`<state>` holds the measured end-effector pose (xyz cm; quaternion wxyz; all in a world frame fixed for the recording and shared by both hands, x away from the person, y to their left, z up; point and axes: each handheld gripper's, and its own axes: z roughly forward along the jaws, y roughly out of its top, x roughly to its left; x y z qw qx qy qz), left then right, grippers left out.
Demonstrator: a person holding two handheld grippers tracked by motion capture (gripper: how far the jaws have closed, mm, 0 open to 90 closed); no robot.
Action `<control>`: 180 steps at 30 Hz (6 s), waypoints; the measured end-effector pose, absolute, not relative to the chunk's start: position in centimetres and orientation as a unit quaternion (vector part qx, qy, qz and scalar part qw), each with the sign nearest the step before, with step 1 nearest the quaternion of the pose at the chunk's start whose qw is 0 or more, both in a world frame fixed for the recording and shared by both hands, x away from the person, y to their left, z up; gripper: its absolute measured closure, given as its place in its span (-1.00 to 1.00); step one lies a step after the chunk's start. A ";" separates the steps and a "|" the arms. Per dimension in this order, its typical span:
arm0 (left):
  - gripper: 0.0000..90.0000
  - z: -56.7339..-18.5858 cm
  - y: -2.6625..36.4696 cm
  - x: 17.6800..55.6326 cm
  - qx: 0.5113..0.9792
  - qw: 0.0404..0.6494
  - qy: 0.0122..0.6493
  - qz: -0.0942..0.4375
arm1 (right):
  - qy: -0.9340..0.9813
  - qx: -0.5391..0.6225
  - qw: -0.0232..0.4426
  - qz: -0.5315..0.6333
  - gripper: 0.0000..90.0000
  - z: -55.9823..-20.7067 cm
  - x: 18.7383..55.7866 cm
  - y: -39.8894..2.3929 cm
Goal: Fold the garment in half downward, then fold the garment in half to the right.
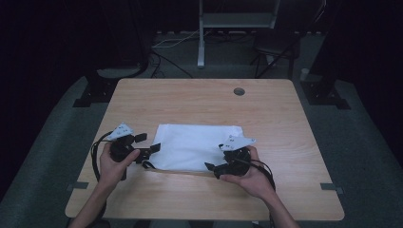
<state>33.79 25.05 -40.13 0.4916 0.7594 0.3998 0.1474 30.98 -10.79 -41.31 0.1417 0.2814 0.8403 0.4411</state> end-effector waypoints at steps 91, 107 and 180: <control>0.83 -39.7 22.5 44.2 0.784 0.456 0.417 0.061 | 0.909 0.107 0.116 0.387 -0.27 -42.6 33.8 8.5; 0.80 -39.9 22.6 44.5 0.785 0.454 0.419 0.048 | 0.912 0.123 0.071 0.385 0.33 -43.5 34.9 9.3; 0.77 -32.5 15.3 45.1 0.779 0.453 0.429 0.058 | 0.807 0.208 0.142 0.534 0.78 -33.6 32.2 -2.5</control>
